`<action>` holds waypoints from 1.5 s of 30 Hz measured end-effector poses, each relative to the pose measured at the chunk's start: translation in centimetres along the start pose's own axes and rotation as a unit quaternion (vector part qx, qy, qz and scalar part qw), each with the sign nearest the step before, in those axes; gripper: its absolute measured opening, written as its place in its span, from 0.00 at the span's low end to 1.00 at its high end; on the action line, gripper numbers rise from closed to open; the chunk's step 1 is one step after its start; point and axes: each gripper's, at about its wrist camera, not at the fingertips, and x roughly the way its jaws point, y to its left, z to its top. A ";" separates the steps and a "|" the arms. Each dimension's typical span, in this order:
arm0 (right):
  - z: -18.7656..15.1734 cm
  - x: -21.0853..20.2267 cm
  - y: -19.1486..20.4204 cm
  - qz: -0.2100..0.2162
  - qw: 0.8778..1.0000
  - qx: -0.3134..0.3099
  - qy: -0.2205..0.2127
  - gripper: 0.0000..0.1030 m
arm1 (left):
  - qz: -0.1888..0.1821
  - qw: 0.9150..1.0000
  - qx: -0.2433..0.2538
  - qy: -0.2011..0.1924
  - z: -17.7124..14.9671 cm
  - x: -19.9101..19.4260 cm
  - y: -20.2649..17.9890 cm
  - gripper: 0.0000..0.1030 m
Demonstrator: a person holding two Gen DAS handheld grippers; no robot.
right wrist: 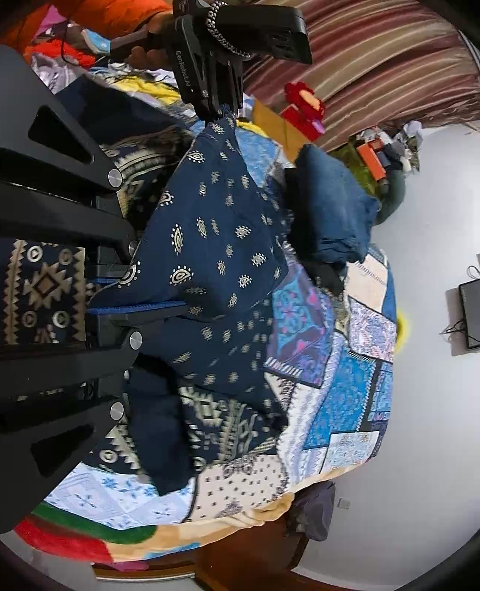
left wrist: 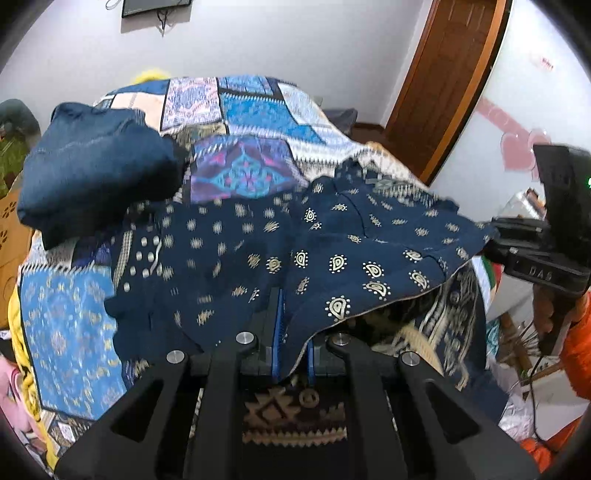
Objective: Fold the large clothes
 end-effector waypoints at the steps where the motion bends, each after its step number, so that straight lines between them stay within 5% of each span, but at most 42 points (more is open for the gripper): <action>1: -0.3 0.1 0.1 -0.001 1.000 0.000 0.006 0.08 | 0.003 1.000 0.002 0.007 -0.4 0.2 -0.2 0.08; 6: -0.9 0.5 0.0 0.003 0.998 0.007 0.057 0.15 | 0.014 0.999 -0.012 0.043 -1.3 0.9 -0.5 0.11; 9: -0.9 0.0 0.0 0.024 0.996 0.023 0.077 0.28 | 0.008 0.999 -0.012 0.041 -1.0 0.0 -0.9 0.27; 11: -0.7 -1.0 0.2 0.028 0.997 0.020 0.068 0.34 | 0.001 1.000 -0.011 0.028 -0.7 -0.9 -1.2 0.40; 17: 0.7 -3.7 1.3 0.039 0.999 -0.001 0.017 0.37 | -0.011 1.000 -0.004 -0.012 1.3 -3.6 -2.1 0.43; 22: 2.3 -4.4 1.7 0.036 0.999 0.004 -0.017 0.41 | 0.019 0.998 -0.004 -0.055 3.1 -4.9 -1.5 0.54; 27: 2.9 -1.9 1.1 0.011 1.000 0.015 -0.011 0.42 | 0.072 0.996 -0.021 -0.039 3.7 -2.3 0.5 0.55; 37: -0.8 4.4 -1.7 -0.009 0.994 0.049 0.102 0.42 | 0.093 0.992 -0.069 0.057 -1.3 3.8 4.4 0.55; 45: 0.8 0.3 -2.8 -0.008 0.997 0.062 0.047 0.42 | 0.088 0.991 -0.102 0.010 0.1 -0.1 7.5 0.55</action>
